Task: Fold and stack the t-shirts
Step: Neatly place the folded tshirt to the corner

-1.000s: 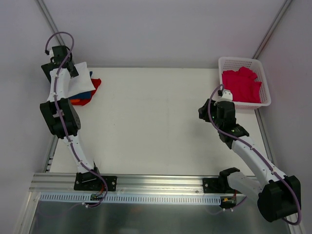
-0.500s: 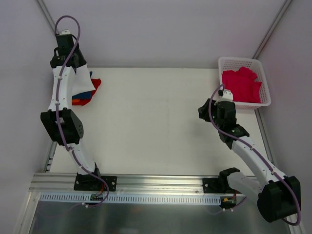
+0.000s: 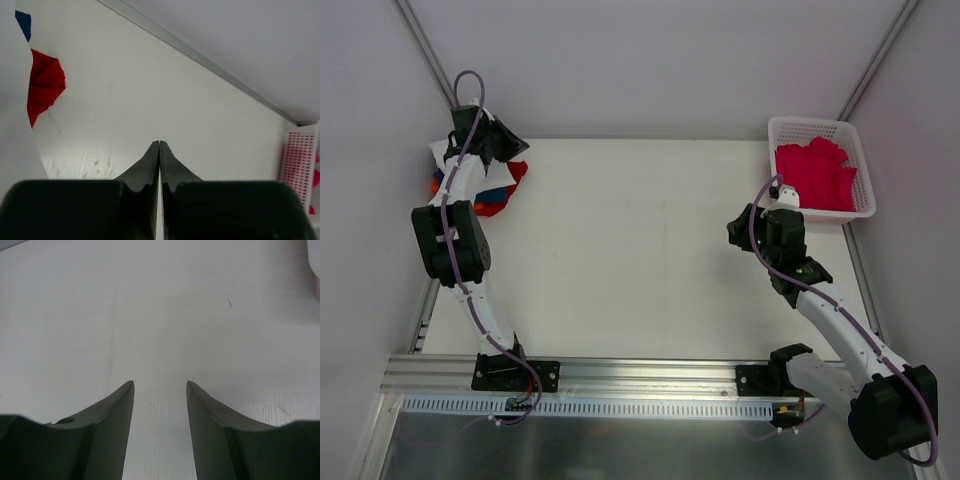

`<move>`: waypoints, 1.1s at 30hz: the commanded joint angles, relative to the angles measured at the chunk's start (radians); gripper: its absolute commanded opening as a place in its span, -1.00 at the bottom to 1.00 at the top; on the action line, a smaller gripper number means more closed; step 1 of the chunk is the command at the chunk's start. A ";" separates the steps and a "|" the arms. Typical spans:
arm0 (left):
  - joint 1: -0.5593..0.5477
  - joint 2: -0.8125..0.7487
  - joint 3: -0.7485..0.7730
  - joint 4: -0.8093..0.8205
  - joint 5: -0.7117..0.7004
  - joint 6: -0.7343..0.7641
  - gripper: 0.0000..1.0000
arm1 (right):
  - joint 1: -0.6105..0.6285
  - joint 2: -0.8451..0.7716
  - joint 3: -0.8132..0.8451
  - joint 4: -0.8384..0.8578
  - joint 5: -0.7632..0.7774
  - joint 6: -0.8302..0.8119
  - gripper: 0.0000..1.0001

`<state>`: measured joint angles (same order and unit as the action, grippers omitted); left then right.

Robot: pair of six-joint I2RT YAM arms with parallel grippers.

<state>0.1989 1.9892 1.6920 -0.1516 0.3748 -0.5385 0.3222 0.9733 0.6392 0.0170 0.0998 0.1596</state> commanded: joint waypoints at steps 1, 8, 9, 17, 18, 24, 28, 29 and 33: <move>0.065 -0.044 -0.115 0.366 0.153 -0.199 -1.00 | -0.009 -0.031 -0.009 0.018 0.017 0.005 -0.01; 0.152 -0.072 -0.330 0.668 0.171 -0.350 -1.00 | -0.011 -0.005 -0.001 0.018 0.008 0.004 -0.01; 0.160 -0.075 -0.344 0.693 0.161 -0.357 -1.00 | -0.011 0.004 0.002 0.018 0.006 0.004 -0.01; 0.243 0.097 -0.273 0.816 0.211 -0.491 -1.00 | -0.011 0.018 0.025 0.012 -0.005 0.006 -0.01; 0.250 0.123 -0.262 0.823 0.223 -0.509 -1.00 | -0.011 0.019 0.028 0.009 -0.003 0.005 -0.01; 0.292 0.289 -0.233 0.888 0.233 -0.609 -1.00 | -0.009 0.028 0.050 -0.011 -0.006 0.001 -0.01; 0.303 0.335 -0.255 0.928 0.234 -0.647 -1.00 | -0.009 0.036 0.060 -0.014 -0.011 0.003 -0.01; 0.304 0.342 -0.253 0.931 0.237 -0.653 -1.00 | -0.009 0.041 0.063 -0.012 -0.012 0.004 -0.01; 0.309 0.356 -0.250 0.933 0.250 -0.655 -1.00 | -0.009 0.048 0.068 -0.014 -0.026 0.012 -0.01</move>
<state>0.4797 2.2910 1.4380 0.8112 0.6205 -1.1500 0.3183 1.0149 0.6563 -0.0124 0.0917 0.1596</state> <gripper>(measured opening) 0.003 0.496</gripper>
